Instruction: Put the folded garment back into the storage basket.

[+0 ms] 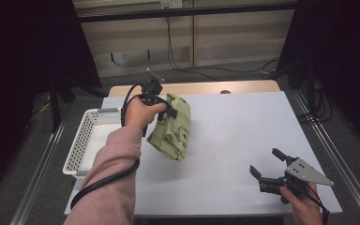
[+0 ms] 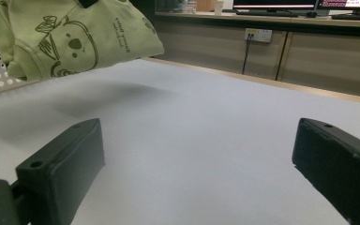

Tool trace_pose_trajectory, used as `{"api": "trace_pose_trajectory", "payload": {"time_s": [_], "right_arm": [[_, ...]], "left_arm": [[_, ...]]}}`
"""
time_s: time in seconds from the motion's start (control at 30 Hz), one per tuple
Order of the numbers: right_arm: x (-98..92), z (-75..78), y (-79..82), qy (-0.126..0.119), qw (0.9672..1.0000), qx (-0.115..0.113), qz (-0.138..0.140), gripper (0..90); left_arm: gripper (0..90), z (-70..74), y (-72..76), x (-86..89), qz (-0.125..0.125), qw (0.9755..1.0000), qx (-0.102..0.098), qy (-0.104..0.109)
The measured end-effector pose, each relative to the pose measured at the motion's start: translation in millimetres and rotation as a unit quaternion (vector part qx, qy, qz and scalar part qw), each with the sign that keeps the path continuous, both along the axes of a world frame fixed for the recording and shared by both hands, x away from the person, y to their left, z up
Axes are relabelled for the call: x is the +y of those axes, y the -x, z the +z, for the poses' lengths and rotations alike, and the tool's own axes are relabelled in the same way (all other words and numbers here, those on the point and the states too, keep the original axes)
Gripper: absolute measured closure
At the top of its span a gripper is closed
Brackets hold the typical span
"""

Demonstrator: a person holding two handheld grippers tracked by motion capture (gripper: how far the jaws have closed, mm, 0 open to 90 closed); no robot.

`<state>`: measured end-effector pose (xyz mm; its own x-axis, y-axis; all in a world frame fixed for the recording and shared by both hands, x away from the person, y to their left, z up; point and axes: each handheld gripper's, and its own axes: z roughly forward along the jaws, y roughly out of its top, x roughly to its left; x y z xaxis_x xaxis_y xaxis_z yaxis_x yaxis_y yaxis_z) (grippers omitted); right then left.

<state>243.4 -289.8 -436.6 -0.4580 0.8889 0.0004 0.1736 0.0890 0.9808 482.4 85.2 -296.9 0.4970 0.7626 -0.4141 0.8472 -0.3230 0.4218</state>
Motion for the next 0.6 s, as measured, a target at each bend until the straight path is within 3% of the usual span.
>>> {"api": "trace_pose_trajectory", "payload": {"time_s": [0.27, 0.4, 0.43, 0.53, 0.6], "right_arm": [[0.2, 0.0, 0.0, -0.001, 1.0, 0.001, 0.001, 2.1], [0.1, 0.0, -0.1, -0.001, 1.0, 0.001, 0.001, 2.1], [0.1, 0.0, 0.0, 0.0, 1.0, 0.0, 0.001, 2.1], [0.7, 0.2, 0.1, -0.005, 1.0, 0.003, -0.001, 2.1], [0.7, 0.2, 0.1, -0.005, 1.0, 0.002, -0.001, 2.1]], "left_arm": [[74.5, 7.5, 0.2, 8.1, 0.011, 0.9999, 0.0, 0.001], [74.5, 11.2, -1.2, 13.0, 0.004, 1.0, 0.003, -0.001], [74.4, 12.0, 0.2, 12.2, 0.017, 0.9998, 0.013, 0.007], [74.5, 14.6, -1.1, 16.3, 0.009, 0.9999, 0.006, -0.009], [74.5, 15.4, -0.5, 17.0, 0.017, 0.9998, 0.013, 0.003]]}}
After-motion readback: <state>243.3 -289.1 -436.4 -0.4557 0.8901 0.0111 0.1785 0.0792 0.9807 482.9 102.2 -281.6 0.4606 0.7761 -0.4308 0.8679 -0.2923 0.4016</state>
